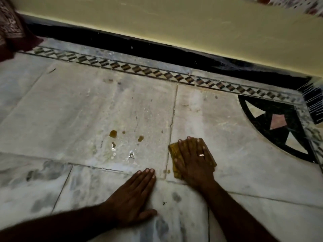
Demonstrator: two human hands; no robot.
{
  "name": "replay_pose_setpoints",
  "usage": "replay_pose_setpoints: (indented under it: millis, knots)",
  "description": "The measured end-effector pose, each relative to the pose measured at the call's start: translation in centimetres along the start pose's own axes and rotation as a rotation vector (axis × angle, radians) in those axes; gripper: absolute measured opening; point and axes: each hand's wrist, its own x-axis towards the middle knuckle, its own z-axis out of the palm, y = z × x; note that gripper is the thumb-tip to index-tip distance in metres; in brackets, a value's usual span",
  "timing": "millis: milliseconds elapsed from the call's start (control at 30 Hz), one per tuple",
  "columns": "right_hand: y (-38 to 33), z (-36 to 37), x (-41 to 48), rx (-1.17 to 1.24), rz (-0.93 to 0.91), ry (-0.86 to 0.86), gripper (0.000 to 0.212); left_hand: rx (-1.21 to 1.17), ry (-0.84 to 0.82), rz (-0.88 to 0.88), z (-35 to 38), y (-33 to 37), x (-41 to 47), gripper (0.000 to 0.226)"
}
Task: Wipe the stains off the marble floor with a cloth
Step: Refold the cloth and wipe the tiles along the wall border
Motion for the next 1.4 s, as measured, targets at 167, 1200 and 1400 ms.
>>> replay_pose_setpoints:
  millis: [167, 1200, 1400]
  knots:
    - [-6.5, 1.0, -4.9, 0.014, -0.117, 0.138, 0.067, -0.076, 0.026, -0.152, 0.9, 0.3, -0.3, 0.091]
    - [-17.0, 1.6, 0.3, 0.158, 0.125, 0.079, 0.066, -0.058, -0.054, -0.522, -0.3, -5.5, -6.4, 0.089]
    - [-18.8, 1.6, -4.1, 0.099, -0.18, 0.141, 0.06, -0.061, -0.064, -0.504, -0.5, -8.4, -6.6, 0.082]
